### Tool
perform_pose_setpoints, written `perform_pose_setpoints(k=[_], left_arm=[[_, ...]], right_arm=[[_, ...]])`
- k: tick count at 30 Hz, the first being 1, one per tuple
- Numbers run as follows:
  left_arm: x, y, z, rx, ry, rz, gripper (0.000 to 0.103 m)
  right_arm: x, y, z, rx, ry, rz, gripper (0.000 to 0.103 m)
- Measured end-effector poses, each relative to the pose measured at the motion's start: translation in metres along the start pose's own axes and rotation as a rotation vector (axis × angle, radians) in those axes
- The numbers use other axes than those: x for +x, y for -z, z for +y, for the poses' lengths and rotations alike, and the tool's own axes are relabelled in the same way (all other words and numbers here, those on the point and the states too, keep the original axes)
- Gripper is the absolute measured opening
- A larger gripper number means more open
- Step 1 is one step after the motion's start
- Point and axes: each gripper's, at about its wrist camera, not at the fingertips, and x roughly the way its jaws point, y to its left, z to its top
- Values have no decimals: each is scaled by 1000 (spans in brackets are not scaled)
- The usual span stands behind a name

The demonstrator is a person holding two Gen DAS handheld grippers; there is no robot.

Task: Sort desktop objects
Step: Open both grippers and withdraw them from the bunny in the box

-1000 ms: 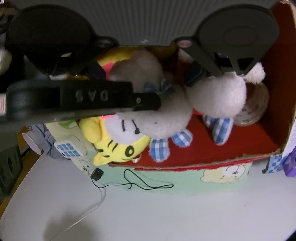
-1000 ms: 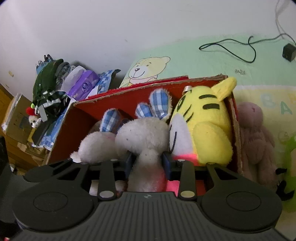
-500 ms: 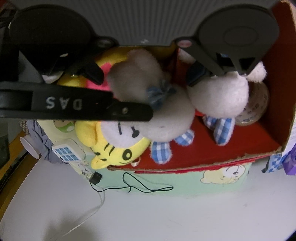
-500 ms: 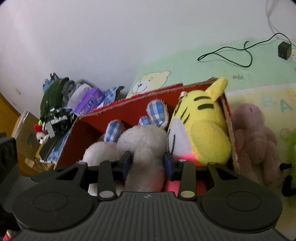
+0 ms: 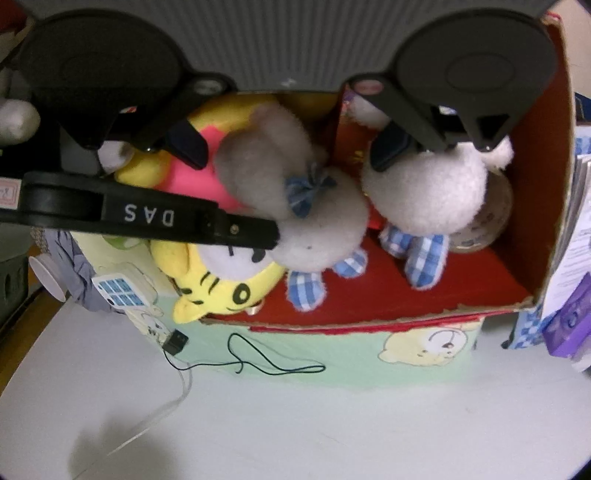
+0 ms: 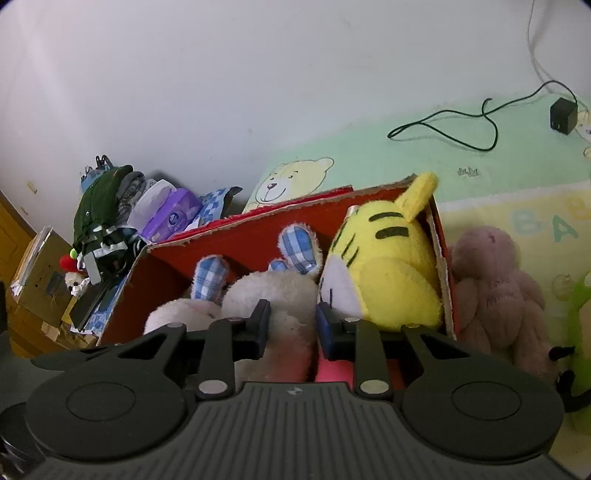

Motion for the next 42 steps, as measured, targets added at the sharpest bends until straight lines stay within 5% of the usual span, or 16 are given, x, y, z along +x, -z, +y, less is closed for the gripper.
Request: perform_pose_setpoints(k=[17,42], left_arm=[[1,1,-11,9,-103,11,98],[-13,1,-10,21,-189,18,100]], right_arm=[[-2,4,2,-55,6,-13,26],[-13,7,3,28,36,-17,29]])
